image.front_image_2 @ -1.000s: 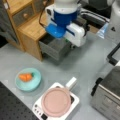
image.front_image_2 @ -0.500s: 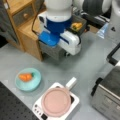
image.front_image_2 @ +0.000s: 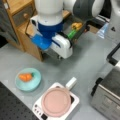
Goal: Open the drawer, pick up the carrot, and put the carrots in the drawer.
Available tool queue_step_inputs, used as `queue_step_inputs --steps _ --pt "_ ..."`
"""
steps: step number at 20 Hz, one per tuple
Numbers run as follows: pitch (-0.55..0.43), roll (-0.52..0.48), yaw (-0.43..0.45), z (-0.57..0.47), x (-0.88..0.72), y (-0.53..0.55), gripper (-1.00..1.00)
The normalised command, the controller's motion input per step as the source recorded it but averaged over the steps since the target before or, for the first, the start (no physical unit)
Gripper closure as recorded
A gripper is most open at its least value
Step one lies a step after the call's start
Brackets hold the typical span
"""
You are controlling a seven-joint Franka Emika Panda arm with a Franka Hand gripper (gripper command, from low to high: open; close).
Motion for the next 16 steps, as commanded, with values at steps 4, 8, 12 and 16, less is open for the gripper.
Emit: queue_step_inputs --steps 4,8,12,16 --pt "0.203 -0.087 -0.102 0.10 0.60 -0.27 -1.00" --pt "0.211 -0.089 -0.079 0.12 0.68 -0.23 -1.00" --pt "0.224 -0.091 -0.070 0.14 0.70 -0.19 -1.00" --pt "0.217 -0.092 -0.071 0.07 0.66 -0.18 -1.00"
